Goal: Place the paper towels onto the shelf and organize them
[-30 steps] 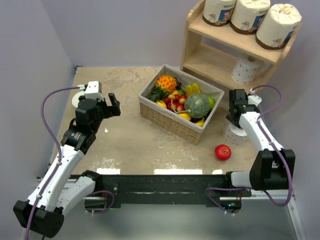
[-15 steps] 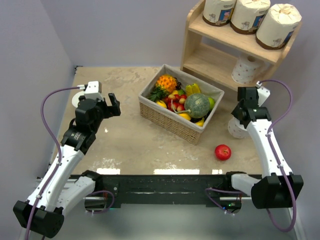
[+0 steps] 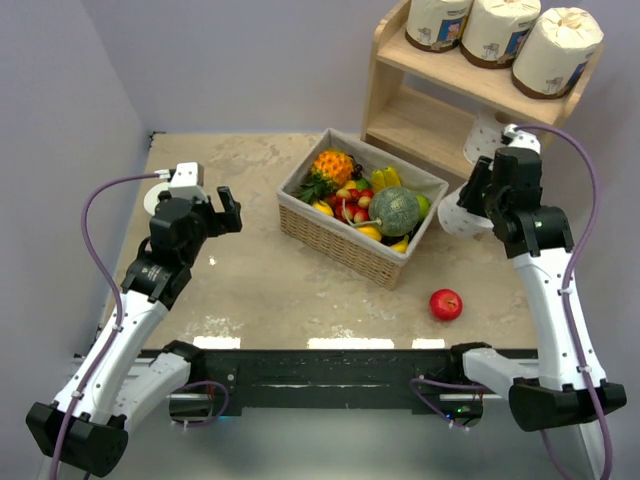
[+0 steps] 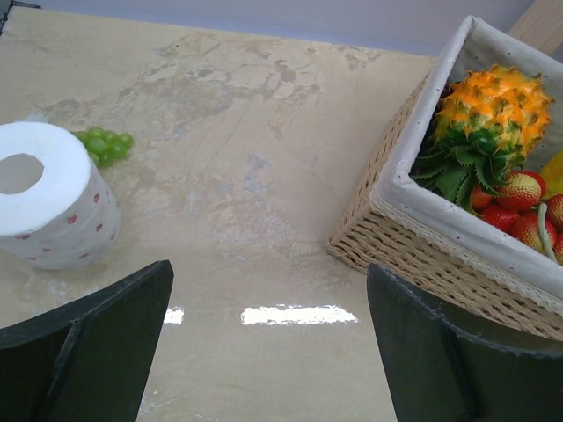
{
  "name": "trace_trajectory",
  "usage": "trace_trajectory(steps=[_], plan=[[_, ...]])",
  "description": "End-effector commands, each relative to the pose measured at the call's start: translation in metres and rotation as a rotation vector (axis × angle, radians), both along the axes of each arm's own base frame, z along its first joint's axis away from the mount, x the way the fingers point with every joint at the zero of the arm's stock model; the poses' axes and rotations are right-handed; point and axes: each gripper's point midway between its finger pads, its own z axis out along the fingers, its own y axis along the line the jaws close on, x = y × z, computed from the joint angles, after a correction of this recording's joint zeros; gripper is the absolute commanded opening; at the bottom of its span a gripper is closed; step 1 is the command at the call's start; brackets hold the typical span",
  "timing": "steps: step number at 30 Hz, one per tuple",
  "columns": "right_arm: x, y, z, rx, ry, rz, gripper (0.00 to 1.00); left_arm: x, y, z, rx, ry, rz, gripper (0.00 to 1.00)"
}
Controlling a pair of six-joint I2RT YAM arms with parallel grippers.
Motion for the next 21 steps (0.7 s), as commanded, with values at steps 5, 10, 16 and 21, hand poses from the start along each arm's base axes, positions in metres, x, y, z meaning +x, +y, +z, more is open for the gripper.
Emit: trace_trajectory(steps=[5,10,16,21], plan=[[0.03,0.097,0.073,-0.069,-0.23,0.393,0.24,0.002,0.001,0.014,-0.025,-0.06,0.01,0.97],[0.055,0.104,0.122,-0.17,-0.45,0.447,0.25,0.002,0.002,0.014,-0.021,-0.06,0.017,0.97],[0.077,0.097,0.141,-0.324,-0.598,0.409,0.23,0.002,0.001,0.014,-0.022,-0.059,0.013,0.97],[0.082,0.095,0.145,-0.417,-0.677,0.408,0.24,0.004,0.001,0.01,-0.02,-0.049,0.011,0.97]])
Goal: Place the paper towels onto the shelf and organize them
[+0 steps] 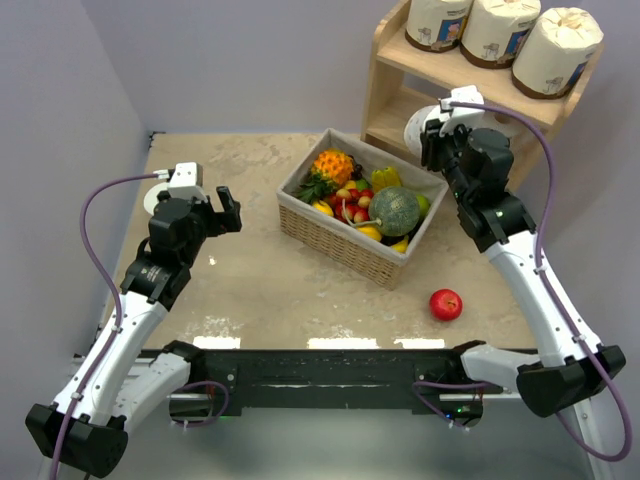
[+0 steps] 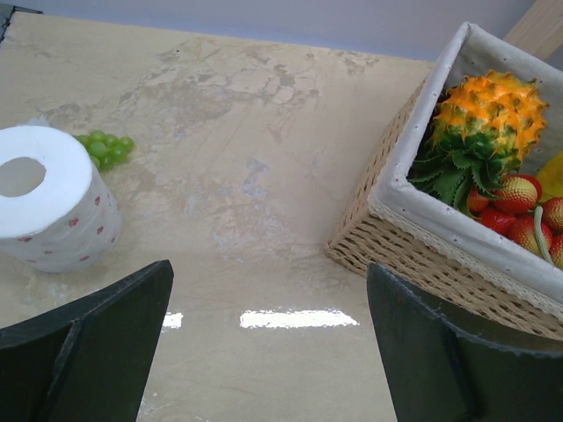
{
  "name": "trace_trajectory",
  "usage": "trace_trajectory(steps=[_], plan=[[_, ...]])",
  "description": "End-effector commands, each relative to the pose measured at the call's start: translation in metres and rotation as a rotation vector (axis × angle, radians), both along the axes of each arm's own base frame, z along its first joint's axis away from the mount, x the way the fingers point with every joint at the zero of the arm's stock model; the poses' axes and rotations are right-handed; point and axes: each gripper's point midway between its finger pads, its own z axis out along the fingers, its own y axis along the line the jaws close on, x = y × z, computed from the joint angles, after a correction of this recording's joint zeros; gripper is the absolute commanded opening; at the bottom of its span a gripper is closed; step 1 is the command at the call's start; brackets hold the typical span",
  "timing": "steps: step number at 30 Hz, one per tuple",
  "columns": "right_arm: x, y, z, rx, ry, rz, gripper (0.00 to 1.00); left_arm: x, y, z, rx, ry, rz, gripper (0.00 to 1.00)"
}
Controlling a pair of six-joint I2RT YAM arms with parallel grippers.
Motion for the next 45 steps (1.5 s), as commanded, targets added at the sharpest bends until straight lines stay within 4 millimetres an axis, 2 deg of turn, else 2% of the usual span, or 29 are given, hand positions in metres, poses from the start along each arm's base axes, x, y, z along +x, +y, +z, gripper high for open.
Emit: trace_trajectory(steps=[1,10,17,22,23,28,31,45], plan=[[0.005,-0.008,0.046,-0.081,-0.221,-0.031,0.25,0.004,0.0,0.008,-0.017,-0.04,0.009,0.97],[0.022,0.0,0.051,-0.224,-0.284,-0.016,0.27,0.004,0.002,0.006,-0.011,-0.036,0.015,0.97],[0.041,0.002,0.036,-0.347,-0.253,-0.02,0.27,0.003,0.003,0.009,-0.011,-0.046,0.022,0.97],[0.052,0.012,0.012,-0.448,-0.21,-0.047,0.27,0.003,0.004,0.01,-0.008,-0.047,0.023,0.97],[0.054,0.01,0.014,-0.479,-0.226,-0.069,0.27,0.003,0.004,0.009,-0.007,-0.046,0.023,0.97],[0.068,0.0,-0.003,-0.557,-0.19,-0.158,0.27,0.004,0.004,0.007,-0.006,-0.04,0.025,0.97],[0.072,-0.009,-0.006,-0.59,-0.186,-0.215,0.27,0.004,0.004,0.008,-0.005,-0.04,0.023,0.97],[0.075,-0.045,-0.024,-0.703,-0.078,-0.41,0.27,0.003,0.002,0.009,-0.011,-0.047,0.014,0.97]])
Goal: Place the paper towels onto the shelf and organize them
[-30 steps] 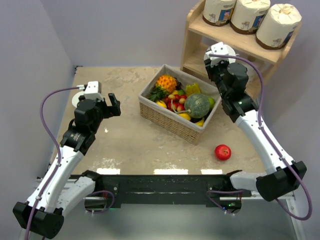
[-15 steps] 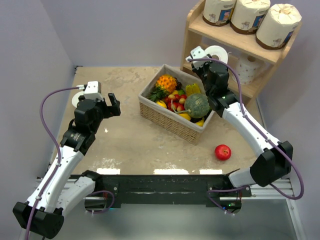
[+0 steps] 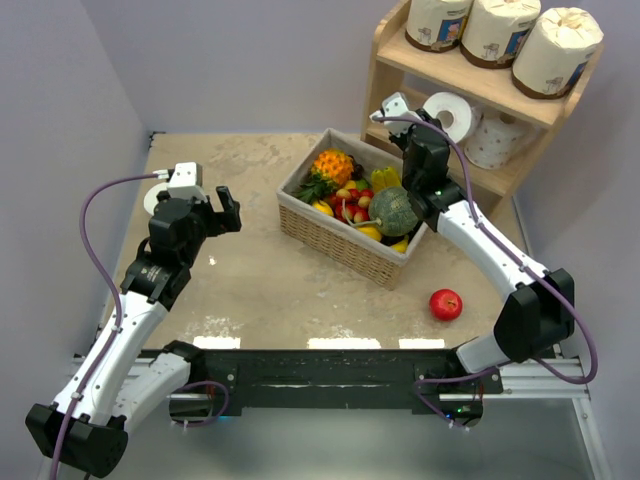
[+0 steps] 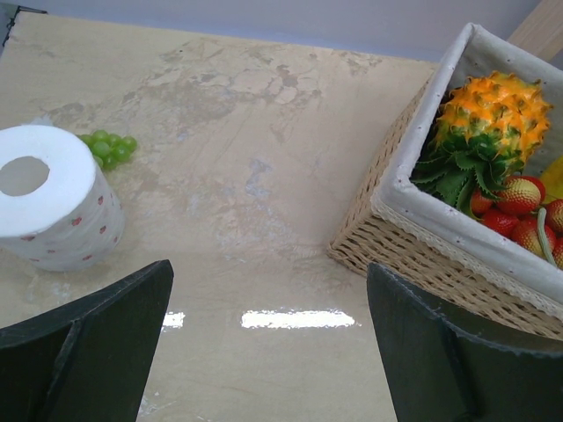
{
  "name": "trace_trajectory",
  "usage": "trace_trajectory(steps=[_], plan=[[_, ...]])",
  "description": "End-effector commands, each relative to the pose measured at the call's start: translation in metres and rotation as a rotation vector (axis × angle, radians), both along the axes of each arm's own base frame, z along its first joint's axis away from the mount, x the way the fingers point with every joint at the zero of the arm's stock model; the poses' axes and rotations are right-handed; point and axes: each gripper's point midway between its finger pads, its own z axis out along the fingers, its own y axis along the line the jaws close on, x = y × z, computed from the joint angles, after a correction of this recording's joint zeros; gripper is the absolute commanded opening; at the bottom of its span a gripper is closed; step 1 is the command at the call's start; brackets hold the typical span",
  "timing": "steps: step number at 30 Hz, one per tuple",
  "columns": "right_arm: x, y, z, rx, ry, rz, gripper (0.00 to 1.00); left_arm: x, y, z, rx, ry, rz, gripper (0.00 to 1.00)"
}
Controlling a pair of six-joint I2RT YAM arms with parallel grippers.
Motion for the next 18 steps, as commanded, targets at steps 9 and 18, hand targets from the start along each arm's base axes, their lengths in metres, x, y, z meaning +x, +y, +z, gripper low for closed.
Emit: trace_trajectory(steps=[9,18], plan=[[-0.009,-0.027,0.028,0.03,-0.072,-0.098,0.27,0.002,0.0,0.01,-0.017,-0.049,0.003,0.97],[0.0,-0.003,0.014,0.077,-0.014,0.031,0.27,0.002,0.001,0.01,-0.016,-0.049,0.008,0.97]])
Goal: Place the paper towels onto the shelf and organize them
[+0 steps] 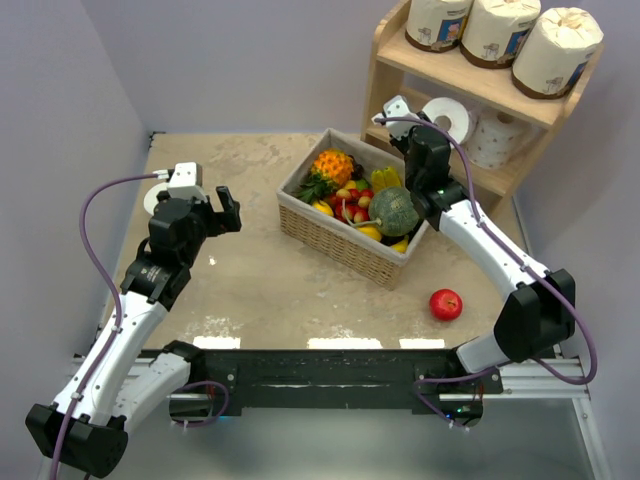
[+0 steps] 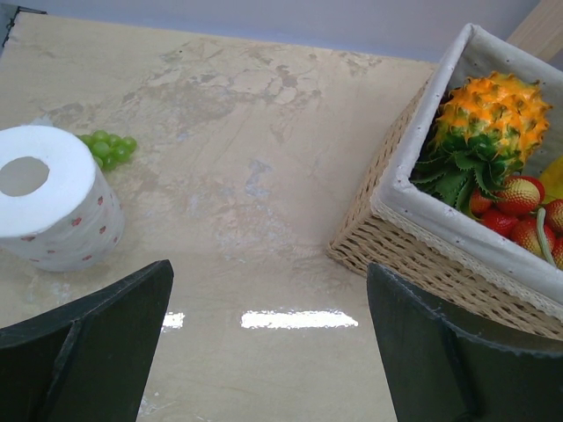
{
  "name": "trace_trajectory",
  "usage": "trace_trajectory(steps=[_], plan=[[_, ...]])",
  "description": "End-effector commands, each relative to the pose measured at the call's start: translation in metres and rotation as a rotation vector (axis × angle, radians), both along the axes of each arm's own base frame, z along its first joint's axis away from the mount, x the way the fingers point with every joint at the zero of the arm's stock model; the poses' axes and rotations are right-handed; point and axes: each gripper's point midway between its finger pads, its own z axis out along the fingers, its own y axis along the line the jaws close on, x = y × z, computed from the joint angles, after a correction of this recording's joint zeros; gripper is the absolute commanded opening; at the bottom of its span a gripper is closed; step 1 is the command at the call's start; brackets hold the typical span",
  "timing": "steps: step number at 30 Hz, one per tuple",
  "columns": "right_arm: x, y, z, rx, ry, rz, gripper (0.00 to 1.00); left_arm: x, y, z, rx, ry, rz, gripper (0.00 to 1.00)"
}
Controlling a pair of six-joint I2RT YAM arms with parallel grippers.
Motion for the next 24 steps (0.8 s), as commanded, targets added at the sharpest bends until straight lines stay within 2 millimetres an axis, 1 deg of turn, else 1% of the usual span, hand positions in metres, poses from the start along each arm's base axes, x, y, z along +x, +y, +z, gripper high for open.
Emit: trace_trajectory(steps=[1,2,4,5,6,8,10,16,20,22,24], plan=[[0.0,-0.003,0.026,0.053,-0.061,0.0,0.27,0.002,0.001,0.01,-0.015,-0.047,0.008,0.97],[0.003,-0.002,0.021,0.046,-0.05,0.0,0.27,0.002,0.0,0.01,-0.016,-0.047,0.007,0.97],[0.004,-0.008,0.019,0.043,-0.057,-0.038,0.27,0.002,0.001,0.009,-0.014,-0.044,0.009,0.97],[0.004,-0.013,0.02,0.044,-0.061,-0.059,0.27,0.002,0.001,0.01,-0.016,-0.047,0.008,0.97],[0.006,-0.021,0.016,0.042,-0.054,-0.098,0.27,0.002,0.001,0.01,-0.015,-0.048,0.009,0.97],[0.008,-0.029,0.013,0.064,-0.05,-0.123,0.27,0.002,0.001,0.01,-0.015,-0.047,0.008,0.97],[0.007,-0.041,0.008,0.076,-0.041,-0.178,0.27,0.002,0.001,0.01,-0.015,-0.048,0.009,0.97],[0.002,-0.05,0.003,0.094,-0.028,-0.239,0.27,0.002,-0.001,0.009,-0.018,-0.044,0.001,0.97],[-0.005,-0.062,0.003,0.073,-0.028,-0.319,0.27,0.002,-0.001,0.01,-0.022,-0.047,0.0,0.96],[-0.006,-0.066,0.005,0.068,-0.032,-0.345,0.27,0.002,-0.001,0.01,-0.02,-0.046,0.0,0.97],[-0.009,-0.069,0.012,0.067,-0.045,-0.361,0.27,0.002,-0.001,0.01,-0.023,-0.048,-0.001,0.97]])
